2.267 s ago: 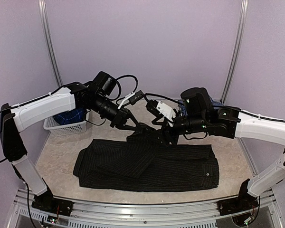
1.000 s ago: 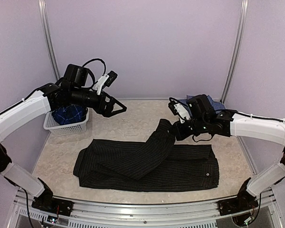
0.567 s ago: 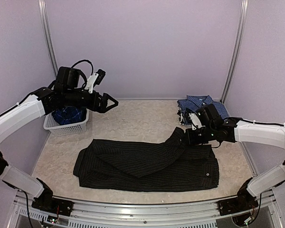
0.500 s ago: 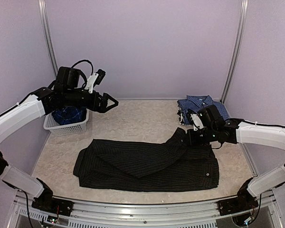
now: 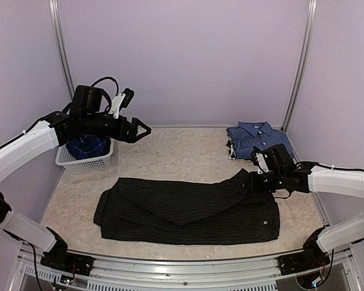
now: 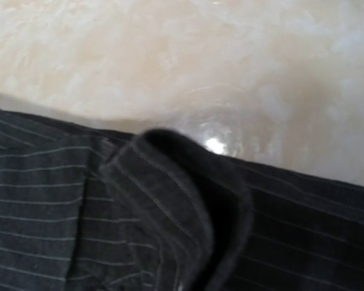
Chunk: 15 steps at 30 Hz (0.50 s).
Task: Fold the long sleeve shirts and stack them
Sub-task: Fold the sleeve of the rectangle-folded shirt.
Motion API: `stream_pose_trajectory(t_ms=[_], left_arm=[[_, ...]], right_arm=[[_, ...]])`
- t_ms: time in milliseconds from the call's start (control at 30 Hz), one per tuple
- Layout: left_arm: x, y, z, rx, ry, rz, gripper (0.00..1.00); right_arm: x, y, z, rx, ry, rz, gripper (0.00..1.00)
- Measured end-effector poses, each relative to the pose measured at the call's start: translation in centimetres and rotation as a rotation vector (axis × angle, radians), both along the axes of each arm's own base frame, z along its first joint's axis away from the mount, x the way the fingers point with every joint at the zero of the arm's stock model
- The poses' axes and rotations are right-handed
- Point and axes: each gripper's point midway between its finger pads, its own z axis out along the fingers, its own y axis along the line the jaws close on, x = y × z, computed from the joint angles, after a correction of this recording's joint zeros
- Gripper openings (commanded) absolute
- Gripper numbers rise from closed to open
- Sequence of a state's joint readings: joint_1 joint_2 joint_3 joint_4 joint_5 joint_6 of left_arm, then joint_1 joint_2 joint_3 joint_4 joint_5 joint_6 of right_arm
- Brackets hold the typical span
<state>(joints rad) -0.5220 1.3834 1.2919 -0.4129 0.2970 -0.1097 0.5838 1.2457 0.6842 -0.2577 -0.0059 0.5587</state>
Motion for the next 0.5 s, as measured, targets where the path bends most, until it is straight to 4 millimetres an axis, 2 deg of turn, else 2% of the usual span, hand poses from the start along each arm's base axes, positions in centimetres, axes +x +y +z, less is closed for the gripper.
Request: stream_pose_trajectory(t_ms=[167, 500], left_arm=[[0.1, 0.1, -0.1, 0.002, 0.002, 0.008, 0.99], [0.5, -0.1, -1.0, 0.012, 0.023, 0.012, 0.99]], right_arm=[[0.3, -0.8, -1.0, 0.004, 0.009, -0.033, 0.0], [-0.6, -1.6, -3.0, 0.0, 0.056, -0.063, 0.0]])
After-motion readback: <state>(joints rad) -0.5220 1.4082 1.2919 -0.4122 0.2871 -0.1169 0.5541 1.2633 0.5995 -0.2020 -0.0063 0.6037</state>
